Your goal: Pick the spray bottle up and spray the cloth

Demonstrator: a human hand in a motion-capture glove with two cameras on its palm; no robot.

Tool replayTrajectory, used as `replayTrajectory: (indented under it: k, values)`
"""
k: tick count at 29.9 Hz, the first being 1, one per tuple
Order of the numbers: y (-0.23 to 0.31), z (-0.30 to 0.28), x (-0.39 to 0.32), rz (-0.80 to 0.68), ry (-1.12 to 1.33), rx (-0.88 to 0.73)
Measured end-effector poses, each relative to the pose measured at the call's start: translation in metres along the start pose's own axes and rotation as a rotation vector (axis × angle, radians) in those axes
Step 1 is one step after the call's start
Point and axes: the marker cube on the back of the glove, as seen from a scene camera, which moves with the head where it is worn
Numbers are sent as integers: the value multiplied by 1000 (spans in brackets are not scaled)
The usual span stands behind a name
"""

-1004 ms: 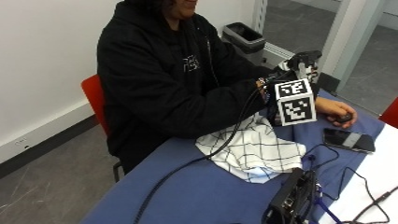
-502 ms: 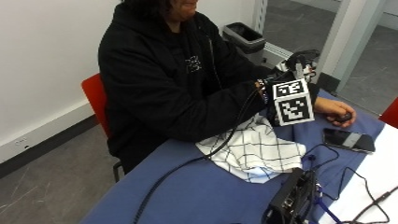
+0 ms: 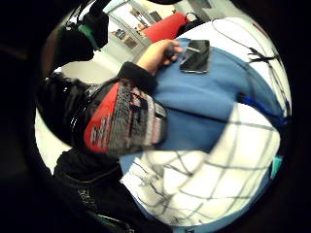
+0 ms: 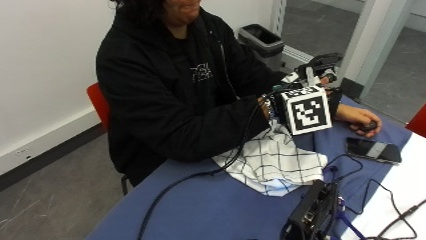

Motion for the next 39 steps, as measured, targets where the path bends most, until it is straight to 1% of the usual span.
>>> replayTrajectory:
  k: [4,8,10,12,17,21,24,33,39]
  values:
    - [19,-31,1,-4,184,0]
    - [27,-78,5,-14,469,28]
    - [54,-93,-2,-8,560,3]
    - [82,-106,-10,30,632,-21]
    - [121,-141,-20,196,801,-21]
    - [142,-157,-25,276,858,-86]
    - [155,-162,-29,309,865,-140]
    - [177,-160,-47,305,899,-243]
    - [179,-159,-49,293,908,-253]
